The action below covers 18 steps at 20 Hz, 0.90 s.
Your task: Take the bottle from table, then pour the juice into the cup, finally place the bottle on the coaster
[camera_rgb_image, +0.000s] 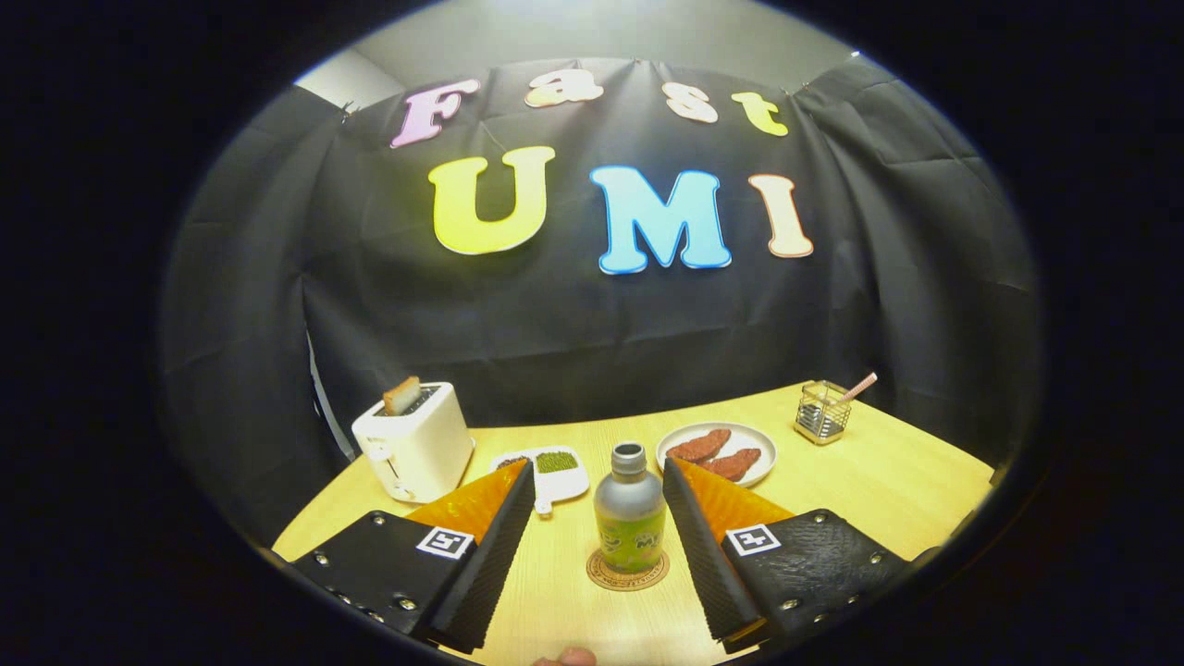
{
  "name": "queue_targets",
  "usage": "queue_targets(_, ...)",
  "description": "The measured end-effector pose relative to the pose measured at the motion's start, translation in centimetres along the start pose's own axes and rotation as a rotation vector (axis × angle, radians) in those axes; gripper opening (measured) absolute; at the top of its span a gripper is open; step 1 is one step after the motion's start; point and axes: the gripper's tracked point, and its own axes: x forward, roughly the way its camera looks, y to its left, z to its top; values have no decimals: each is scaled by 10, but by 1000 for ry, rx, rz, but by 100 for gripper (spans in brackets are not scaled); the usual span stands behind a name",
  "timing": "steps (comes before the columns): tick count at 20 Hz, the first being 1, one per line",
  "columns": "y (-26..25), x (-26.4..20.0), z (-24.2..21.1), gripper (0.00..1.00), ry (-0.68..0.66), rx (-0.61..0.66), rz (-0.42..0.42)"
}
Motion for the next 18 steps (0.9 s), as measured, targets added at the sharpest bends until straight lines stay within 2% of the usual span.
queue_targets(7,4,-51,61,84,-99,-31,70)
queue_targets(13,16,-89,82,84,-120,-86,121)
queue_targets(18,31,-109,93,85,-147,-77,168)
